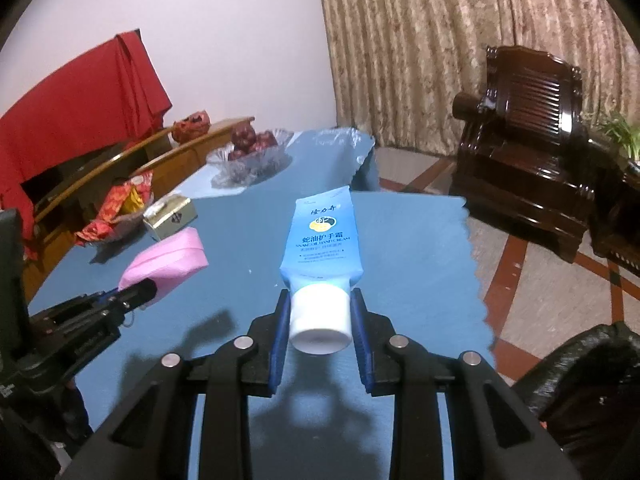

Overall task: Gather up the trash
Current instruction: 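Carry the pink mask and hand cream tube over the bin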

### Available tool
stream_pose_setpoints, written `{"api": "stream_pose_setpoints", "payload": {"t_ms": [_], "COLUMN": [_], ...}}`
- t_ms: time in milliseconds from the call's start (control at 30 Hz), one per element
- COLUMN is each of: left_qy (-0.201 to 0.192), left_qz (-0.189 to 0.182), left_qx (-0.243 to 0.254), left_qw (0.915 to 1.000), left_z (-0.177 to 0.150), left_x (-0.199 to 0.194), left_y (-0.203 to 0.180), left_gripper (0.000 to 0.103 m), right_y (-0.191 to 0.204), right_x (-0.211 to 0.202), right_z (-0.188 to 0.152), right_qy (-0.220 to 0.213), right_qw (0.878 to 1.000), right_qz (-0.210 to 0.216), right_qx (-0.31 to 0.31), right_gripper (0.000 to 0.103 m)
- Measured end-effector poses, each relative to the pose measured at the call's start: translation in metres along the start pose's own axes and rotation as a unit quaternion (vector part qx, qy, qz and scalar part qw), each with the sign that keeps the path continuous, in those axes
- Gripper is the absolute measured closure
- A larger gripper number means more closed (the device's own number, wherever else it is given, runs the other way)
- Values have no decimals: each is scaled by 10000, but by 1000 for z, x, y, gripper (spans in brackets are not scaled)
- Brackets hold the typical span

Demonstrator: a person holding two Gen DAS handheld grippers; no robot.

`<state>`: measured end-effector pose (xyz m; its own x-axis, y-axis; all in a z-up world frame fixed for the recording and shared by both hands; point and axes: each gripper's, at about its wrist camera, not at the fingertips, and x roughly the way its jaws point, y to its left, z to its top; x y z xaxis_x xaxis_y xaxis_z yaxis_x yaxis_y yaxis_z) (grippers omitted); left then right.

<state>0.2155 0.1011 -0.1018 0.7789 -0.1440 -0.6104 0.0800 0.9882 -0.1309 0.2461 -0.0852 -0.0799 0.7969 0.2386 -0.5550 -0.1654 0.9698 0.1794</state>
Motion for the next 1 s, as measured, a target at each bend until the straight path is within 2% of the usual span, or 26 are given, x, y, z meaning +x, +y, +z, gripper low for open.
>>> {"api": "stream_pose_setpoints", "payload": {"t_ms": [433,700,1000], "left_qy": [-188,-290,-93], "left_qz": [-377,-712,-1282], "left_qx": [271,561,959], "left_qw": [9987,9955,9871], "left_z": [-5,-8,-26], "left_x": [-41,-59,-58], "left_y": [-66,-111,-174], "left_gripper": [94,94,94], "right_y": [-36,-72,-113], "right_x": [-78,-122,-163], "right_z": [-4,-11,-33], "right_qy": [-375,-579,-543], "right_qw": [9987,9959,9915], "right_qz": [-321,-637,-1116], "right_qx": [130,277,383], "right_gripper": [74,74,74]}}
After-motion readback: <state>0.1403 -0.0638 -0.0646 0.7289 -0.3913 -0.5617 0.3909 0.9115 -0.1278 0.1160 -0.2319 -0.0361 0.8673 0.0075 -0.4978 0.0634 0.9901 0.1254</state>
